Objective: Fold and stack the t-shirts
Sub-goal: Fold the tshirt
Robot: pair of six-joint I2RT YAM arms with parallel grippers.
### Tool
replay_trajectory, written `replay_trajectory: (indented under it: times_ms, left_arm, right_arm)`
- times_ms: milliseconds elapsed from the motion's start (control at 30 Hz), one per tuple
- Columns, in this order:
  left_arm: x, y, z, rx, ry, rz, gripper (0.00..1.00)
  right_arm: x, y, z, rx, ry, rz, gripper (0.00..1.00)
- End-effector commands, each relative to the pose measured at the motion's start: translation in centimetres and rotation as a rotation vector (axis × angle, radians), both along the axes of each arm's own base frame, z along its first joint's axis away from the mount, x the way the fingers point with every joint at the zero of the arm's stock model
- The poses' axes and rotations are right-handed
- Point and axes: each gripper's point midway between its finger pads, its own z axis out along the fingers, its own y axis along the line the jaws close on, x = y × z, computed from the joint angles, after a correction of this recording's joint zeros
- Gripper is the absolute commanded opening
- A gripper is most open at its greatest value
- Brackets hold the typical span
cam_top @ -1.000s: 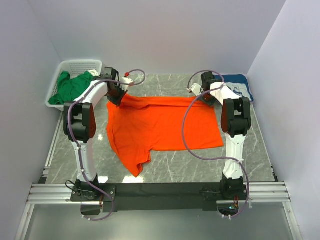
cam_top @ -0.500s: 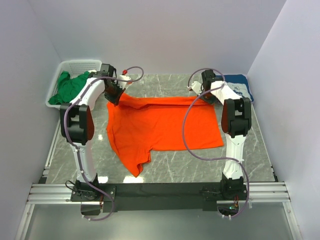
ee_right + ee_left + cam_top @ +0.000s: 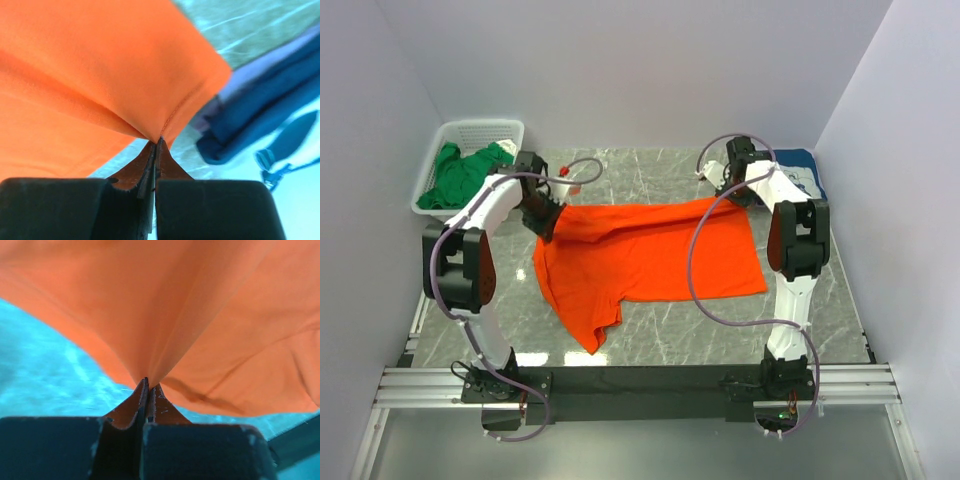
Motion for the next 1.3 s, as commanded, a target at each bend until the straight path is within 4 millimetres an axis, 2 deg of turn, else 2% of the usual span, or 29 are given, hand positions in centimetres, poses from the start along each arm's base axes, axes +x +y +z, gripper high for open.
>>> replay_trajectory:
  times_ms: [0,100,133,167,200,233,267,300,333,367,400,433,467,533,567,600,633,667,700,733,800,867,967,1100,1267]
  left_arm:
    - [-1.3,-1.0,-1.3,-0.04,0.053,0.028,0.01]
    - [-1.6,-1.3,-2.7,-0.048,0.084,0.034,0.02]
    - [-1.7,-1.4,-2.8,-0.053,0.095,0.028,0.12]
    - [-1.6,-1.3,-2.7,-0.049,0.096,0.014,0.17]
    - [-1.4,-1.2,-2.7,-0.046,0.093,0.008,0.23]
    - [-1.1,-0.9,-2.4,-0.052,0.086,0.01,0.33]
    - [0.0,-1.1,-1.2,-0.08,0.054,0.001,0.39]
    - [0.4,-0.8,-0.9,-0.088,0.063,0.008,0.44]
    - [2.2,-0.3,0.7,-0.105,0.012,0.02,0.51]
    - [3.1,-0.1,1.4,-0.121,-0.007,0.037,0.52]
    - [4.1,0.2,1.6,-0.131,-0.018,0.053,0.52]
    - [6.0,0.9,3.1,-0.137,-0.078,0.073,0.51]
    - [6.9,1.0,3.4,-0.14,-0.098,0.095,0.51]
    - [9.4,1.6,3.7,-0.12,-0.166,0.122,0.5]
    - [10.3,1.9,3.8,-0.106,-0.194,0.141,0.5]
    - [11.1,2.4,3.1,-0.082,-0.204,0.155,0.51]
    - [12.4,2.8,3.3,-0.073,-0.247,0.164,0.52]
    - [13.0,3.1,2.1,-0.062,-0.234,0.172,0.52]
    - [13.5,3.4,1.8,-0.054,-0.238,0.18,0.52]
    - [14.5,3.6,2.1,-0.054,-0.259,0.191,0.52]
    - [15.3,3.6,0.6,-0.056,-0.239,0.193,0.51]
    - [16.4,3.8,0.2,-0.048,-0.268,0.197,0.51]
    - [17.1,4.3,-1.2,-0.023,-0.271,0.191,0.49]
    - [16.9,4.8,-2.5,0.005,-0.26,0.121,0.48]
    - [16.4,4.9,-3.4,0.02,-0.241,0.022,0.51]
  right_arm:
    - [-1.6,-1.0,0.3,-0.015,0.041,0.008,0.0]
    - [-2.5,-1.0,-0.5,-0.023,0.074,0.018,0.0]
    - [-2.8,-1.0,-0.6,-0.027,0.084,0.023,0.0]
    - [-3.3,-1.1,-0.8,-0.03,0.102,0.029,0.01]
    - [-3.4,-1.0,-0.7,-0.029,0.102,0.036,0.05]
    - [-3.3,-1.0,-0.3,-0.023,0.097,0.037,0.19]
    - [-3.1,-0.9,0.5,-0.014,0.086,0.031,0.28]
    - [-2.9,-0.6,0.9,0.012,0.078,0.029,0.35]
    - [-2.6,-0.7,1.5,0.03,0.07,0.02,0.45]
    - [-1.7,-0.4,3.0,0.054,0.04,0.003,0.48]
    - [-1.3,0.1,3.2,0.078,0.036,-0.003,0.49]
    - [-0.9,0.5,3.7,0.104,0.027,-0.007,0.49]
    - [0.1,0.8,4.9,0.13,-0.009,-0.032,0.49]
    - [0.8,1.4,4.4,0.16,-0.001,-0.054,0.49]
    - [1.4,1.5,5.0,0.175,-0.018,-0.083,0.48]
    - [1.8,1.6,4.8,0.179,-0.017,-0.093,0.47]
    - [2.0,1.5,3.6,0.173,0.006,-0.103,0.46]
    - [2.6,1.5,3.5,0.177,-0.008,-0.123,0.46]
    - [2.9,1.5,2.6,0.173,-0.002,-0.135,0.45]
    - [3.1,1.4,2.3,0.169,-0.008,-0.148,0.44]
    - [3.5,1.7,1.1,0.17,-0.005,-0.162,0.43]
    - [3.4,1.9,0.3,0.167,0.009,-0.171,0.43]
    - [3.2,1.9,-1.0,0.16,0.027,-0.183,0.42]
    - [2.6,2.0,-2.9,0.153,0.075,-0.191,0.41]
    - [2.2,1.2,-4.0,0.114,0.1,-0.212,0.4]
